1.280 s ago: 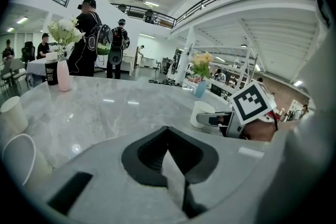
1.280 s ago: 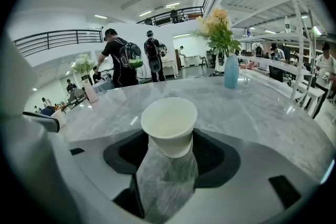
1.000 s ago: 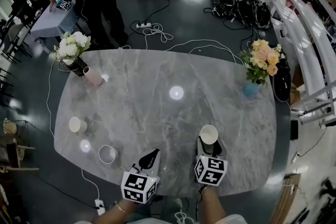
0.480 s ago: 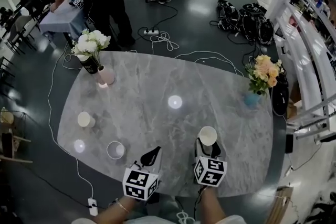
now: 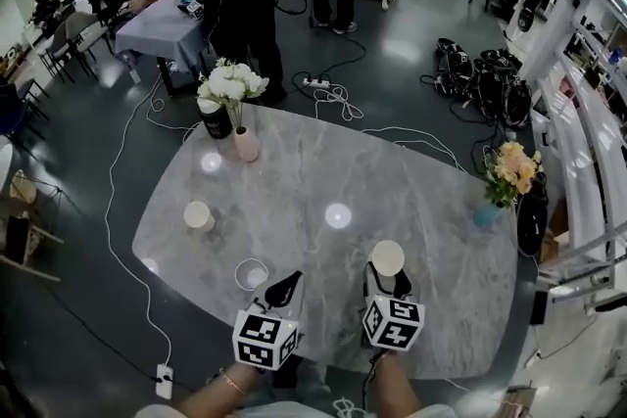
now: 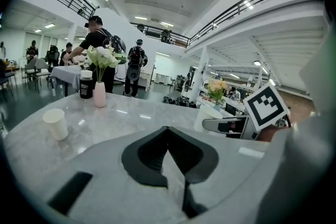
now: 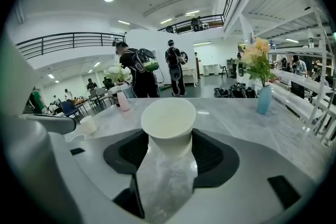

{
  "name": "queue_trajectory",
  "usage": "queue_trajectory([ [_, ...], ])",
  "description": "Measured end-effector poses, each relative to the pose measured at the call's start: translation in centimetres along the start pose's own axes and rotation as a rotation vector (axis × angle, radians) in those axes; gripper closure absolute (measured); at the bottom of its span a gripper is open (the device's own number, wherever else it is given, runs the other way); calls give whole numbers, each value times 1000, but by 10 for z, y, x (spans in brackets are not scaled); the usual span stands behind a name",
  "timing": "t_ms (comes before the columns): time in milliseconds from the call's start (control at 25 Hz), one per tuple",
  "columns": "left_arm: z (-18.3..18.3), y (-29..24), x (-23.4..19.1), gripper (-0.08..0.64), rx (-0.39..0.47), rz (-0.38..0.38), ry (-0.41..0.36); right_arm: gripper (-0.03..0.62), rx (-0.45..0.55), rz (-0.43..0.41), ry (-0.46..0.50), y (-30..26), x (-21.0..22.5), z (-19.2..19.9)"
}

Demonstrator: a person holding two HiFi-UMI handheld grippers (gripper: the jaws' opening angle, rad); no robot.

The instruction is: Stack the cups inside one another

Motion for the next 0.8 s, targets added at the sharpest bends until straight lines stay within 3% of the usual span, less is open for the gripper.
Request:
queue_trajectory([
  [800, -14, 121, -83, 563, 195, -264, 104, 356, 80, -320, 170, -9, -152, -53],
])
Point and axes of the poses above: the fingertips, and each gripper's own axes: y backward along the fingers, x to its right, z out of its underside, the point moved 9 cm from there along y, backward along the fingers, and after that the axes turned 14 degrees about y, right-handed, at the moved point
